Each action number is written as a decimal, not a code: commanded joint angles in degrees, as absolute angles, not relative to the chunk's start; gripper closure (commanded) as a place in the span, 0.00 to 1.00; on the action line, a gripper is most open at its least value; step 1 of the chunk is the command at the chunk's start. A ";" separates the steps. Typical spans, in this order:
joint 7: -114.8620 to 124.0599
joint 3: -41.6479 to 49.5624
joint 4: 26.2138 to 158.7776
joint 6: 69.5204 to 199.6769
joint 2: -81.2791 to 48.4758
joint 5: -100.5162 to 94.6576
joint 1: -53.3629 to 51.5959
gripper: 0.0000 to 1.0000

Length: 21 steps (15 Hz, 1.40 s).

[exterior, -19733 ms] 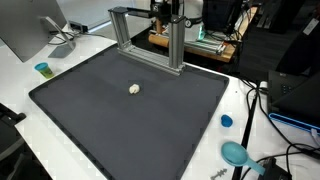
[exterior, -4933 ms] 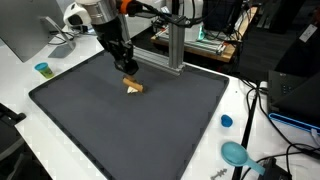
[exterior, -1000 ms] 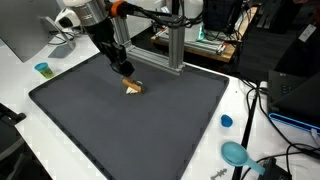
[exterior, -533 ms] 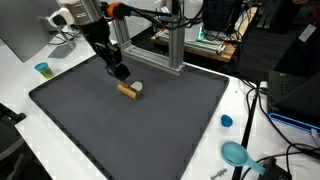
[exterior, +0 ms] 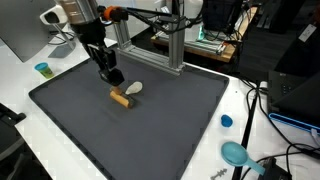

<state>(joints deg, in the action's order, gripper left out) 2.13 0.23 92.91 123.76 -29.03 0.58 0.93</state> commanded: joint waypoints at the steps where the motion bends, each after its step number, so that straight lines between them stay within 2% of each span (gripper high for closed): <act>1: 1.33 0.82 96.90 120.36 -22.41 -0.83 0.60 0.78; 21: 3.43 1.19 93.34 105.64 -31.06 -5.66 -0.73 0.78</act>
